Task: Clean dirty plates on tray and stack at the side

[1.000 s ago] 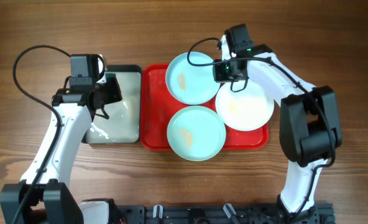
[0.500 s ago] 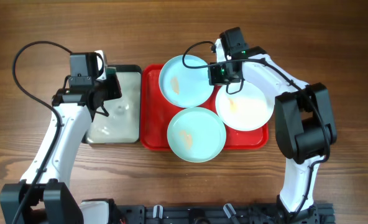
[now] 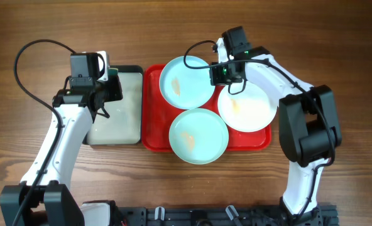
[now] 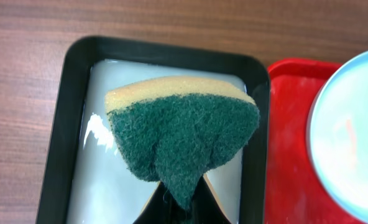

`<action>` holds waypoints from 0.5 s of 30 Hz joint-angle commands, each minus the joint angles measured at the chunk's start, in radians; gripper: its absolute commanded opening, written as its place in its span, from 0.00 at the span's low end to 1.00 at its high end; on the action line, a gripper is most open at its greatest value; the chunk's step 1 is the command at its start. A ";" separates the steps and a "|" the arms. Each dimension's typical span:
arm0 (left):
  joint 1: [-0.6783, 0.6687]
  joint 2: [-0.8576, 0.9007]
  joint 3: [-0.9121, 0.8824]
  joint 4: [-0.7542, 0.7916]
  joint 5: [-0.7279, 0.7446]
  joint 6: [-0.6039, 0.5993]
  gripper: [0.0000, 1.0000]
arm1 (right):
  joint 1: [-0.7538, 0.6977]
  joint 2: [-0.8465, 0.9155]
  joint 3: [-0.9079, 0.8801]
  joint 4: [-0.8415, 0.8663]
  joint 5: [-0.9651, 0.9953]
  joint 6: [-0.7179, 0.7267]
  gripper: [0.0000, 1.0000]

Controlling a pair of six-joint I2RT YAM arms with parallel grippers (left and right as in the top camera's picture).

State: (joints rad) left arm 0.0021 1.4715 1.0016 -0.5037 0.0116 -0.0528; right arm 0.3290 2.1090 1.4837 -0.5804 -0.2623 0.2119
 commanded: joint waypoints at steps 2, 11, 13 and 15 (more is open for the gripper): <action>0.000 -0.016 0.014 0.049 -0.014 -0.008 0.04 | 0.044 -0.034 0.010 -0.005 -0.015 0.039 0.04; 0.000 0.004 0.014 0.066 -0.067 -0.041 0.04 | 0.061 -0.034 0.010 -0.007 0.018 0.059 0.04; 0.000 0.004 0.027 0.090 -0.076 -0.041 0.04 | 0.061 -0.034 0.010 -0.007 0.019 0.079 0.04; -0.009 0.004 0.044 0.069 -0.145 -0.041 0.04 | 0.061 -0.034 0.010 -0.006 0.018 0.080 0.04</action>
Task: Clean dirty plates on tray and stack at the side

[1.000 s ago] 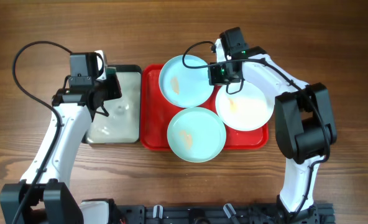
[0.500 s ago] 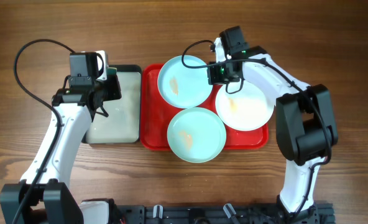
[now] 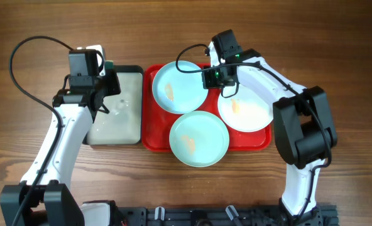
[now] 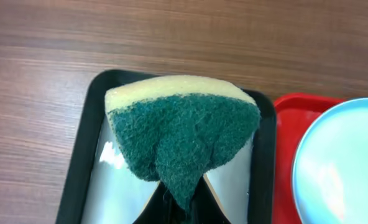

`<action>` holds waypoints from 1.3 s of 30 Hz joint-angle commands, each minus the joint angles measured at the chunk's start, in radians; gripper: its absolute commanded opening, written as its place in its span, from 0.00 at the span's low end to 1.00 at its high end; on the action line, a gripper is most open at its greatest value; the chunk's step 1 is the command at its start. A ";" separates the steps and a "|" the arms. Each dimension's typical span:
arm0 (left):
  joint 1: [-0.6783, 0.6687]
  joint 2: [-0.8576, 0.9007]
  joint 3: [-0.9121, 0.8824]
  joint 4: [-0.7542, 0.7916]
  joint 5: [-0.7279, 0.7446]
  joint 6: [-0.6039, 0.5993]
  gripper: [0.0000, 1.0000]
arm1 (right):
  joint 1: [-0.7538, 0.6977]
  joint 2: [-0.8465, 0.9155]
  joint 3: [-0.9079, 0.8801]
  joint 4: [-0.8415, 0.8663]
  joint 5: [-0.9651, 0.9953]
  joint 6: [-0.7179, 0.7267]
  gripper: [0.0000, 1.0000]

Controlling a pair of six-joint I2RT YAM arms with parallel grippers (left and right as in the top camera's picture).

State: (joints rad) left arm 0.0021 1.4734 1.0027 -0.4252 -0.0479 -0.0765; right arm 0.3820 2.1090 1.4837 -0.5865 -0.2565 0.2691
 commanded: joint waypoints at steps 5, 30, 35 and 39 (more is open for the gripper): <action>-0.041 0.070 0.043 -0.084 -0.117 -0.017 0.04 | 0.008 -0.034 0.010 0.003 0.013 0.022 0.04; -0.029 0.356 0.389 -0.401 0.040 -0.065 0.04 | 0.008 -0.034 0.010 0.010 0.012 0.020 0.04; -0.067 0.354 0.408 -0.349 -0.047 -0.088 0.04 | 0.008 -0.034 0.010 0.016 0.012 0.020 0.04; -0.157 0.354 0.413 -0.341 -0.049 -0.089 0.04 | 0.008 -0.034 0.010 0.018 0.012 0.021 0.04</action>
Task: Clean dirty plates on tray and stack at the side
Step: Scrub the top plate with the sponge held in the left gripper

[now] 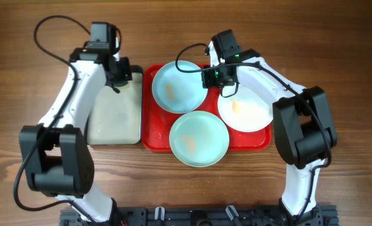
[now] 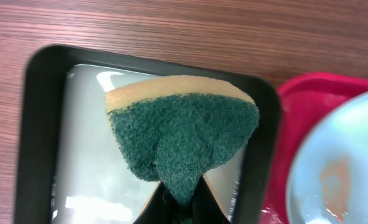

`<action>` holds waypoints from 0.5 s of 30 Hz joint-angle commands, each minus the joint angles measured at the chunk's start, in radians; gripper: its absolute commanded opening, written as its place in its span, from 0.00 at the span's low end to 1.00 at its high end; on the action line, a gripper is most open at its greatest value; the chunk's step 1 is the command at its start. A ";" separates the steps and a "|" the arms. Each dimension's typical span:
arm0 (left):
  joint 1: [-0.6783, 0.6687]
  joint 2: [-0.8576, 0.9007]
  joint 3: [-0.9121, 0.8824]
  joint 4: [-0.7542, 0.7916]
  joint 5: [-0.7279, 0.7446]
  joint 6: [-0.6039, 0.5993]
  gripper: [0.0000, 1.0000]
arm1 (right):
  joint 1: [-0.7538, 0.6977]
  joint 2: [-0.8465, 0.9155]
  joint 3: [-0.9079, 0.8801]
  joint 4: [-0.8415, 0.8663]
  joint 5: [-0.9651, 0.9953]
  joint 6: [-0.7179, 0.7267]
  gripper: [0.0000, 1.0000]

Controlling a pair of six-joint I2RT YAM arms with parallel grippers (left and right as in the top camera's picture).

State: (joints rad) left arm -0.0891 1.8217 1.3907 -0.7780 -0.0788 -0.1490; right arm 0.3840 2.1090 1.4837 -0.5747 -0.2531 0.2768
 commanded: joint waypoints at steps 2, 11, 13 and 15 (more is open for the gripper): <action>-0.122 0.006 0.025 0.046 0.068 -0.022 0.04 | 0.006 -0.034 0.010 0.006 0.008 0.013 0.04; -0.223 0.053 0.023 0.086 0.168 -0.152 0.04 | 0.006 -0.034 0.010 0.006 0.009 0.013 0.04; -0.235 0.076 0.023 0.087 0.169 -0.156 0.04 | 0.006 -0.034 0.010 0.006 0.008 0.012 0.04; -0.240 0.093 0.023 0.088 0.168 -0.156 0.04 | 0.006 -0.034 0.010 0.006 0.009 0.012 0.04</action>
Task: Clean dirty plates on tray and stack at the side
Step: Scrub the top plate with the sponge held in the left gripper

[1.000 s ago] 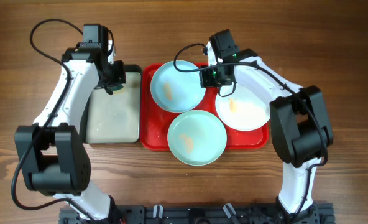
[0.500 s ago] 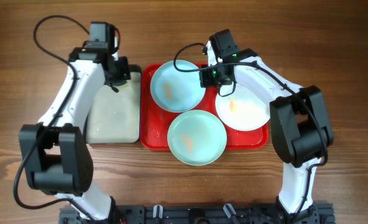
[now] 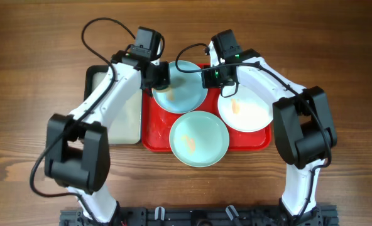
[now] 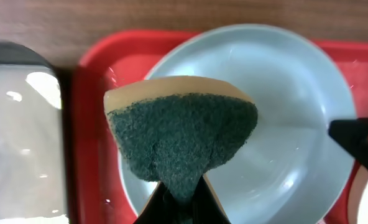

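Note:
My left gripper (image 3: 161,78) (image 4: 183,194) is shut on a green and yellow sponge (image 4: 181,140), held over the left half of the back light-blue plate (image 3: 185,91) (image 4: 265,112) on the red tray (image 3: 153,135). My right gripper (image 3: 220,75) is shut on that plate's right rim; one of its black fingers (image 4: 358,140) shows in the left wrist view. Whether the sponge touches the plate cannot be told. A second light-blue plate (image 3: 198,137) with an orange smear sits at the tray's front. A white plate (image 3: 247,108) with an orange smear lies at the right.
A black basin (image 3: 114,116) (image 4: 16,124) of water stands against the tray's left side. Cables loop above both arms. Bare wood table surrounds the tray and basin.
My left gripper has moved right with the sponge, from above the basin's far right corner to above the back light-blue plate. The right gripper and the plates have not moved.
The left gripper held the sponge over the basin while the right gripper was at the back plate's right rim. Then that plate sat slightly further left. The sponge was then at the basin's far right corner, and now hangs over the held plate.

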`<action>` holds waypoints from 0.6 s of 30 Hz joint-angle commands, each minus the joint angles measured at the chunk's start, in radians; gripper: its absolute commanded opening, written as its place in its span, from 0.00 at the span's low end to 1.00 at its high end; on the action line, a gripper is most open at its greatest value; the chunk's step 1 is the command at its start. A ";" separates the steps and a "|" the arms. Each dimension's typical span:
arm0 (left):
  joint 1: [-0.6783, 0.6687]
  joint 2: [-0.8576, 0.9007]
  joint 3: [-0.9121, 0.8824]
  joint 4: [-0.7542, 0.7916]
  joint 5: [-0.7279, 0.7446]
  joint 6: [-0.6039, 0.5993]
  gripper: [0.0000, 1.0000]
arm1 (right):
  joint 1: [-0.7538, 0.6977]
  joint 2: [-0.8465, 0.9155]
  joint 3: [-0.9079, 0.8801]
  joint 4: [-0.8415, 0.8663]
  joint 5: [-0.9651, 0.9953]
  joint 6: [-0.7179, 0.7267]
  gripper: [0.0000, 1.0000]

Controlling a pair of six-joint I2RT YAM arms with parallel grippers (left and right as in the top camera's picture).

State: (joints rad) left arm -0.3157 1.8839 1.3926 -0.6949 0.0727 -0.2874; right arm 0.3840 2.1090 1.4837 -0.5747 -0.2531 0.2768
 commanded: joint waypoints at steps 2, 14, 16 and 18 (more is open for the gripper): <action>-0.013 0.049 0.021 0.005 0.013 -0.043 0.04 | 0.006 -0.034 0.010 0.006 0.008 0.013 0.04; -0.025 0.193 0.019 0.038 0.036 -0.089 0.04 | 0.006 -0.034 0.010 0.006 0.008 0.012 0.04; -0.027 0.233 0.019 0.042 0.105 -0.093 0.04 | 0.006 -0.034 0.010 0.006 0.008 0.012 0.04; -0.027 0.264 0.019 0.044 0.230 -0.092 0.04 | 0.006 -0.034 0.010 0.006 0.008 0.011 0.04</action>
State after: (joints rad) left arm -0.3317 2.0602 1.4136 -0.6674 0.1268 -0.3626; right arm 0.3836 2.1090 1.4837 -0.5781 -0.2371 0.2768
